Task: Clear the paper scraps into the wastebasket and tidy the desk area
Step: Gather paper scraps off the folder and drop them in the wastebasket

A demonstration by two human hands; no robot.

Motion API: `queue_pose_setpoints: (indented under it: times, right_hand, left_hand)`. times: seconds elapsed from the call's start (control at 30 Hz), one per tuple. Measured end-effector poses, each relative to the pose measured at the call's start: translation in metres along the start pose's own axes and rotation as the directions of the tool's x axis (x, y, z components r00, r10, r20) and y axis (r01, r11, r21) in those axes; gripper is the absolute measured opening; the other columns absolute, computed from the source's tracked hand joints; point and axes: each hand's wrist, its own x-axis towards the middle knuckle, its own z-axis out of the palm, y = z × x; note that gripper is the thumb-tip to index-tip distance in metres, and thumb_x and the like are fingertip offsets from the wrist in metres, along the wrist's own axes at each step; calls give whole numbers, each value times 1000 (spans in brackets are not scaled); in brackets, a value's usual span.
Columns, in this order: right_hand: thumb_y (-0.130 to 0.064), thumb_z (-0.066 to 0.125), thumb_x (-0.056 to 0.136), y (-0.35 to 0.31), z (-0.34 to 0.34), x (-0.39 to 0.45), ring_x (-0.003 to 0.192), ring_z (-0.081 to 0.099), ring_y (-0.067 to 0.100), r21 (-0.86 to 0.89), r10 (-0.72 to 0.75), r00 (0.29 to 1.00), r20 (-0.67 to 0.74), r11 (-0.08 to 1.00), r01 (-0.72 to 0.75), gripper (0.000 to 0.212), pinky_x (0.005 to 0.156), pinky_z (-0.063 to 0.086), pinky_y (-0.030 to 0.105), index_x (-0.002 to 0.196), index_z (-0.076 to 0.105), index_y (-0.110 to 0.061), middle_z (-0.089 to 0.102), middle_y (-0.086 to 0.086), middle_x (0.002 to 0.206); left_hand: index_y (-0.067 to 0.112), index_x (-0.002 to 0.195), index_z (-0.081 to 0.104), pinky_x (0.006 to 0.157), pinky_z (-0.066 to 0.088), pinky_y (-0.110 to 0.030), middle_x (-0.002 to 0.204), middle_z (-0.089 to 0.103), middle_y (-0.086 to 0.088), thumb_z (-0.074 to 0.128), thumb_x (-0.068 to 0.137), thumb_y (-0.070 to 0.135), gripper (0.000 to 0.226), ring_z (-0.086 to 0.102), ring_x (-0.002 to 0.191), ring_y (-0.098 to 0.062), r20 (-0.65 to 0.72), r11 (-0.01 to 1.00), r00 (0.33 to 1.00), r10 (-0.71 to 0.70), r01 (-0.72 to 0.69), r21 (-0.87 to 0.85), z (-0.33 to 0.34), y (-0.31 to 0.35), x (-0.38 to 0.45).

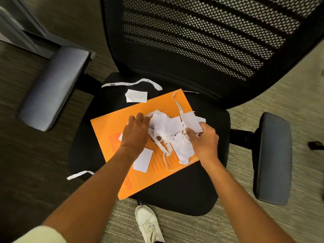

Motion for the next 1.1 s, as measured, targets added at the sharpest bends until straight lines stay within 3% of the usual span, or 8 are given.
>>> queue_pose_setpoints:
  times: [0.2, 0.3, 0.43, 0.63, 0.73, 0.8, 0.93, 1.1]
  right_hand:
    - [-16, 65, 86, 2, 20, 24, 106, 59, 22, -215, -33, 988, 150, 974, 65, 27, 80, 42, 20, 113, 62, -11, 62, 9, 115]
    - [-48, 68, 79, -7, 33, 25, 131, 39, 27, -280, 13, 948, 318, 956, 81, 71, 101, 39, 37, 140, 36, -30, 38, 6, 143]
    - [-78, 62, 63, -20, 53, 20, 137, 25, 35, -518, -23, 913, 408, 817, 252, 106, 106, 37, 51, 146, 6, -44, 18, 5, 154]
    - [-60, 57, 82, -28, 85, 15, 134, 29, 35, -672, -75, 941, 329, 681, 289, 72, 97, 46, 47, 143, 24, -42, 20, 8, 152]
    - [-38, 53, 93, -24, 90, 14, 130, 36, 34, -671, -114, 948, 298, 681, 293, 54, 97, 47, 43, 142, 29, -39, 25, 11, 152]
    - [-24, 49, 97, -23, 89, 16, 126, 42, 32, -635, -129, 952, 278, 719, 283, 49, 96, 47, 40, 141, 31, -37, 30, 11, 149]
    - [-15, 48, 97, -26, 75, 22, 113, 53, 29, -478, -149, 971, 185, 850, 222, 39, 86, 48, 33, 133, 44, -29, 46, 11, 132]
    - [-21, 46, 100, -26, 44, 16, 107, 57, 24, -273, -205, 977, 49, 939, 211, 28, 74, 44, 26, 127, 54, -18, 58, 11, 121]
  left_hand:
    - [7, 129, 49, 85, 48, -39, 123, 55, -15, 66, 87, 12, 46, 49, 108, -32, -22, 998, 1000, -5, 4, -64, -1, -12, -7]
    - [8, 130, 48, 86, 46, -40, 123, 57, -17, 57, 89, 1, 43, 49, 107, -33, -103, 999, 995, -18, 13, -50, -4, -20, -13]
    - [14, 135, 37, 90, 50, -38, 129, 49, -15, 61, 87, -1, 56, 48, 109, -29, -99, 991, 994, -45, 33, -126, -6, -29, -26]
    - [16, 132, 36, 59, 47, -29, 125, 39, -15, 57, 79, -18, 66, 50, 82, -21, -96, 955, 993, -65, 34, -295, -20, -38, -36]
    - [17, 127, 36, 59, 52, -26, 125, 37, -14, 62, 74, -19, 69, 50, 88, -21, -142, 944, 987, -80, 29, -328, -26, -48, -37]
    - [16, 122, 37, 57, 39, -16, 124, 37, -14, 61, 72, -20, 66, 46, 89, -18, -165, 938, 982, -93, 30, -346, -28, -55, -36]
    - [6, 105, 49, 68, 38, -30, 112, 47, -20, 53, 81, -13, 32, 50, 88, -32, -176, 927, 969, -175, 102, -361, -26, -63, -31]
    - [18, 131, 46, 88, 54, -37, 140, 44, -12, 66, 89, 25, 47, 50, 119, -30, -178, 950, 984, -25, -32, -311, -7, -57, -46]
